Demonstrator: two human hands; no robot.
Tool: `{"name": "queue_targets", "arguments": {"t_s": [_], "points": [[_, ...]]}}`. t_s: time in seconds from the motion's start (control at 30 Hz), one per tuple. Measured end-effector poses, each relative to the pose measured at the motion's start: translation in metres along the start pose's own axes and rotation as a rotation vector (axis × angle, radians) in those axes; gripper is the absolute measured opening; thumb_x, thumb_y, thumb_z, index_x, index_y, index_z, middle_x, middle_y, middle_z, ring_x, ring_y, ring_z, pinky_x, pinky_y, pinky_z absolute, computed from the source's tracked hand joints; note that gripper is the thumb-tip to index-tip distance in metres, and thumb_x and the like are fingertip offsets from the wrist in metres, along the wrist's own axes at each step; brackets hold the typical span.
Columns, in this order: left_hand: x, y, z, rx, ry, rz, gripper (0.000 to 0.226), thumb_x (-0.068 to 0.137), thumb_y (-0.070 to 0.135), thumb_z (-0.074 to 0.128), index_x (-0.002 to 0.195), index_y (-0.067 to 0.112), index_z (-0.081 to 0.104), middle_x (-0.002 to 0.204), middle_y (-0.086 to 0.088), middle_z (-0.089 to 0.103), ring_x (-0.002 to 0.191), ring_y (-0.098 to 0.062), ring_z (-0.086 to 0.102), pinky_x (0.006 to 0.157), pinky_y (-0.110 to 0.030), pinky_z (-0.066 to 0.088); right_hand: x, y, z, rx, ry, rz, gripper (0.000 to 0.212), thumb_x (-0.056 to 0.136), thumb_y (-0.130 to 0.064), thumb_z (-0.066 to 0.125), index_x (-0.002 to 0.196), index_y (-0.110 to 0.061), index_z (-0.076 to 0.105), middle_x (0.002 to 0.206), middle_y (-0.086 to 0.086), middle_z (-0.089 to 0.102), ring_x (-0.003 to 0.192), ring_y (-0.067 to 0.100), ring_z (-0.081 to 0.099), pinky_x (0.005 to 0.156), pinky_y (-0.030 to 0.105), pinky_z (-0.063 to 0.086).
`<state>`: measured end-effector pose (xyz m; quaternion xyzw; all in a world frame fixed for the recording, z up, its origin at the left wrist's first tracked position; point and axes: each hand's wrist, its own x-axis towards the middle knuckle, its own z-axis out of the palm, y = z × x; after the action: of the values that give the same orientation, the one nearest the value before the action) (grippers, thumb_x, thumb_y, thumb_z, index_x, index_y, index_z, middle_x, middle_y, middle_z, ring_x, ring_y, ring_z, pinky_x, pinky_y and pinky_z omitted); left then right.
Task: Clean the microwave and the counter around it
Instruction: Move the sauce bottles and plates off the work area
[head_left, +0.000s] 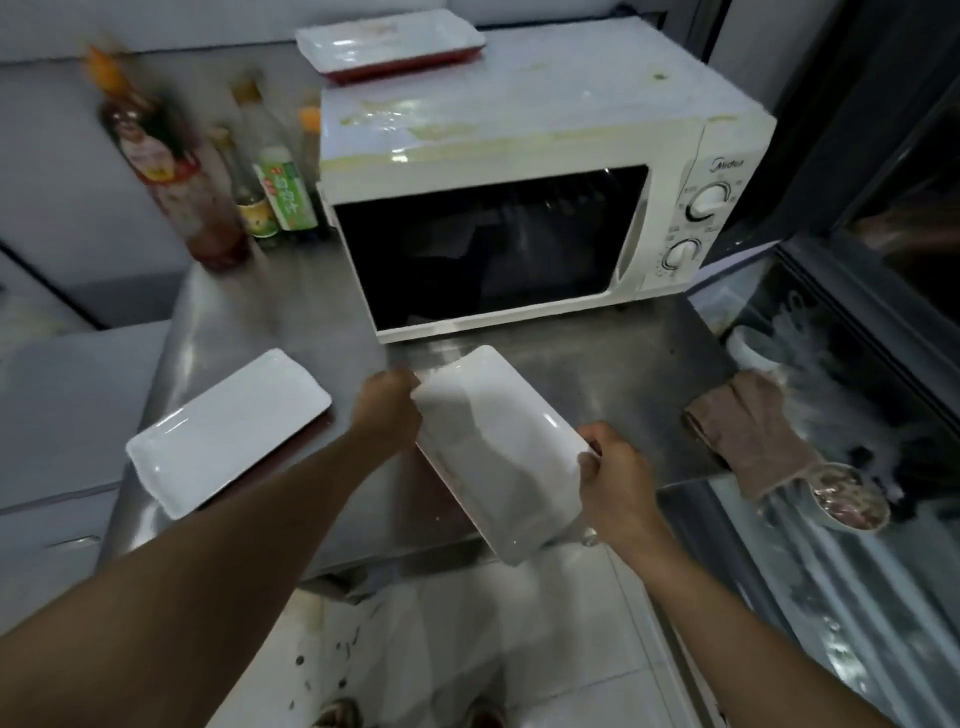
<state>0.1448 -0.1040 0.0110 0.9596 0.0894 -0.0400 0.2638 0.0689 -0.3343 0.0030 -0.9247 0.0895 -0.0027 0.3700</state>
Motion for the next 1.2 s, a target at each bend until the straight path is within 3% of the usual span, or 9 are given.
{"name": "queue_targets", "arguments": {"t_s": [0.13,0.3,0.43,0.53,0.6,0.7,0.83,1.03,1.2], "points": [[-0.019,-0.026,-0.039,-0.038,0.055,-0.093,0.022,0.078,-0.002,0.046,0.091,0.01,0.06,0.101,-0.017,0.065,0.094,-0.033,0.057,0.07,-0.028,0.039,0.003,-0.037,-0.001,0.025,-0.042,-0.125,0.022,0.086,0.002,0.046,0.096,-0.012,0.06,0.084,0.001,0.059,0.076,0.019,0.052,0.05,0.019,0.028],[-0.043,-0.062,-0.082,-0.084,0.12,-0.195,0.017,0.079,-0.001,0.049,0.084,0.01,0.06,0.094,-0.013,0.066,0.091,-0.031,0.058,0.07,-0.027,0.039,0.009,-0.08,0.016,0.064,-0.087,-0.201,0.015,0.088,-0.001,0.051,0.096,-0.007,0.063,0.085,0.001,0.061,0.077,0.017,0.054,0.06,0.02,0.033],[-0.063,-0.097,-0.11,-0.169,0.198,-0.303,0.02,0.074,-0.002,0.052,0.068,0.016,0.053,0.071,0.0,0.058,0.082,-0.027,0.057,0.066,-0.027,0.038,0.016,-0.117,0.042,0.143,-0.153,-0.146,0.016,0.085,0.002,0.052,0.092,-0.006,0.064,0.085,0.004,0.062,0.08,0.022,0.056,0.068,0.025,0.037],[-0.077,-0.121,-0.126,-0.223,0.221,-0.361,0.026,0.072,-0.003,0.053,0.059,0.019,0.047,0.061,0.002,0.055,0.075,-0.027,0.059,0.067,-0.031,0.048,0.021,-0.141,0.063,0.109,-0.188,-0.156,0.022,0.084,0.003,0.051,0.095,-0.009,0.066,0.087,0.002,0.062,0.081,0.02,0.055,0.067,0.022,0.035],[-0.086,-0.135,-0.135,-0.248,0.236,-0.397,0.025,0.072,-0.003,0.053,0.059,0.018,0.047,0.066,-0.004,0.06,0.076,-0.03,0.062,0.069,-0.035,0.053,0.024,-0.155,0.075,0.093,-0.218,-0.163,0.023,0.084,0.003,0.051,0.096,-0.01,0.066,0.091,0.004,0.065,0.083,0.021,0.057,0.069,0.023,0.038],[-0.097,-0.157,-0.144,-0.234,0.268,-0.443,0.027,0.072,-0.001,0.055,0.056,0.02,0.046,0.067,-0.002,0.059,0.076,-0.028,0.058,0.067,-0.029,0.045,0.029,-0.177,0.094,0.116,-0.255,-0.17,0.024,0.083,0.003,0.05,0.095,-0.012,0.065,0.096,0.007,0.068,0.084,0.02,0.058,0.073,0.024,0.042],[-0.103,-0.18,-0.154,-0.196,0.258,-0.484,0.028,0.072,0.001,0.059,0.056,0.02,0.045,0.082,-0.013,0.069,0.084,-0.032,0.063,0.068,-0.027,0.045,0.034,-0.203,0.117,0.096,-0.269,-0.155,0.019,0.082,0.001,0.055,0.091,-0.011,0.065,0.098,0.009,0.068,0.082,0.02,0.058,0.072,0.025,0.042],[-0.101,-0.209,-0.159,-0.305,0.264,-0.531,0.006,0.073,-0.003,0.062,0.073,0.003,0.062,0.08,-0.018,0.069,0.079,-0.033,0.068,0.072,-0.042,0.058,0.049,-0.239,0.142,0.017,-0.231,-0.182,0.018,0.08,-0.004,0.062,0.096,-0.007,0.07,0.103,0.011,0.07,0.099,0.029,0.063,0.09,0.032,0.048],[-0.097,-0.22,-0.145,-0.358,0.25,-0.567,0.006,0.074,0.001,0.063,0.074,-0.003,0.068,0.08,-0.021,0.071,0.075,-0.034,0.07,0.07,-0.043,0.058,0.068,-0.259,0.162,-0.004,-0.225,-0.179,0.003,0.078,-0.009,0.064,0.08,-0.01,0.067,0.095,0.01,0.069,0.096,0.029,0.062,0.082,0.028,0.045]]}}
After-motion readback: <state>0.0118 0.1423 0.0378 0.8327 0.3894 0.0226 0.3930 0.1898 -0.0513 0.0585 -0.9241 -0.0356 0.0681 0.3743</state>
